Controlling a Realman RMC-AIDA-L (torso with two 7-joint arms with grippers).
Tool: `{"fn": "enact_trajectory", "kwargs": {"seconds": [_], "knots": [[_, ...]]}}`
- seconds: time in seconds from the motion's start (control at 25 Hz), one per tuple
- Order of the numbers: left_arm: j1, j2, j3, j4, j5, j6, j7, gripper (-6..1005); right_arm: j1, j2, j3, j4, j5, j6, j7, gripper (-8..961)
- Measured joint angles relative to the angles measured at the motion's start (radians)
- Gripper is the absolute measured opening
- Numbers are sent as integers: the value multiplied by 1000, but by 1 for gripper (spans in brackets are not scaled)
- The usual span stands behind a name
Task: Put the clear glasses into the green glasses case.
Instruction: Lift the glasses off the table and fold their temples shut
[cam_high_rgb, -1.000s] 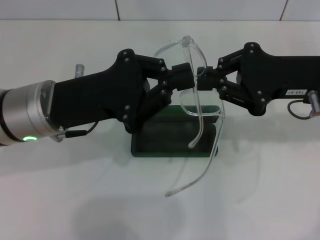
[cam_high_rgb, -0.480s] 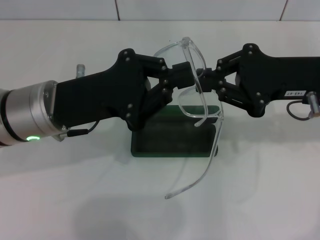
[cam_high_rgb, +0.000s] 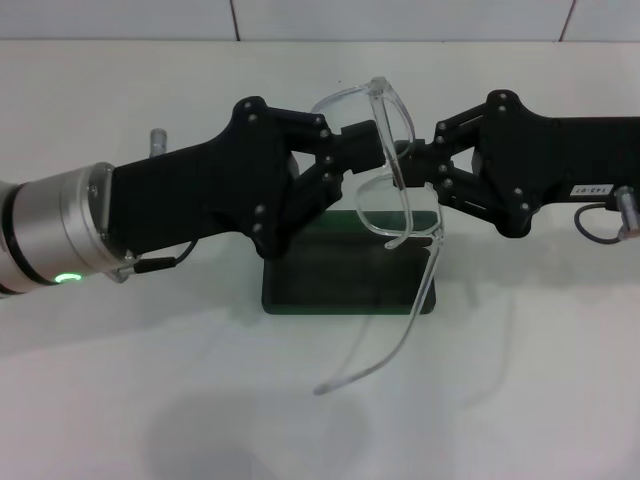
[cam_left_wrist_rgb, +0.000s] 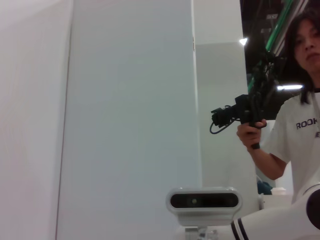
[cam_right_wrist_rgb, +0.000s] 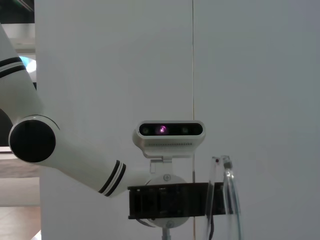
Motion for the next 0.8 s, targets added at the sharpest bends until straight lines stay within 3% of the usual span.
{"fn": "enact_trajectory", "kwargs": {"seconds": [0.8], "knots": [[17,2,4,1,-46,-1,1,36,-13,-1,8,-2,28,41,-53,66]]}}
